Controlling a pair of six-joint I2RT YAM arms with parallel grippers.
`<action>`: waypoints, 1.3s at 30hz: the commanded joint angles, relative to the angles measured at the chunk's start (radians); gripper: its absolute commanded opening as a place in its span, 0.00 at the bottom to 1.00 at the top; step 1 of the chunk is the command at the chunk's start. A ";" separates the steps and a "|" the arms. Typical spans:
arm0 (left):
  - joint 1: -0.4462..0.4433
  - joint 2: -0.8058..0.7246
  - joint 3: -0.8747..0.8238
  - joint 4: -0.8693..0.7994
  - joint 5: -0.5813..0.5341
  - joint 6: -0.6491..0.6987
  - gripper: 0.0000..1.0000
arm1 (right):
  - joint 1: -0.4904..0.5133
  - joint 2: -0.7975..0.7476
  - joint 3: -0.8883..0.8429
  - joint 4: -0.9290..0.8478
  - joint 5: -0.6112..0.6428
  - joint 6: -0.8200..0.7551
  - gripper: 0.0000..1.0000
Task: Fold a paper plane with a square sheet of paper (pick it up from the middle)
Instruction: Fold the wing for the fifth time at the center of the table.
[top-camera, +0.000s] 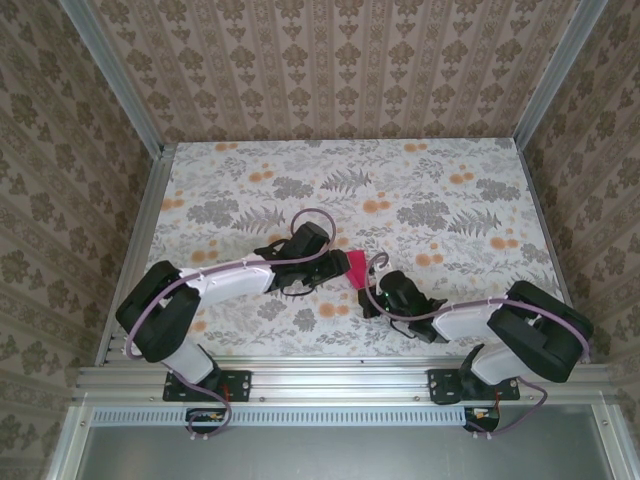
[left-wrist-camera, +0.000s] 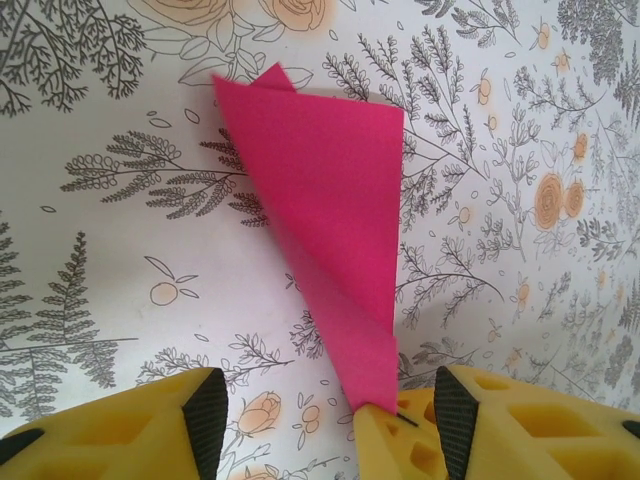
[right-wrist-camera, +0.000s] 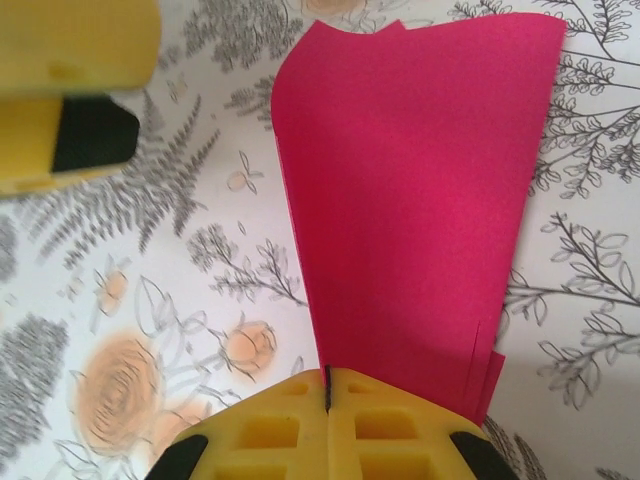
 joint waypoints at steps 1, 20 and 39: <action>-0.001 -0.021 -0.009 -0.024 -0.021 0.036 0.58 | -0.039 0.033 -0.020 0.139 -0.142 0.142 0.00; -0.018 0.131 0.087 0.060 0.066 0.066 0.55 | -0.112 0.172 -0.081 0.322 -0.150 0.350 0.00; 0.043 0.264 0.229 -0.077 0.100 0.042 0.77 | -0.108 0.126 -0.065 0.281 -0.204 0.180 0.06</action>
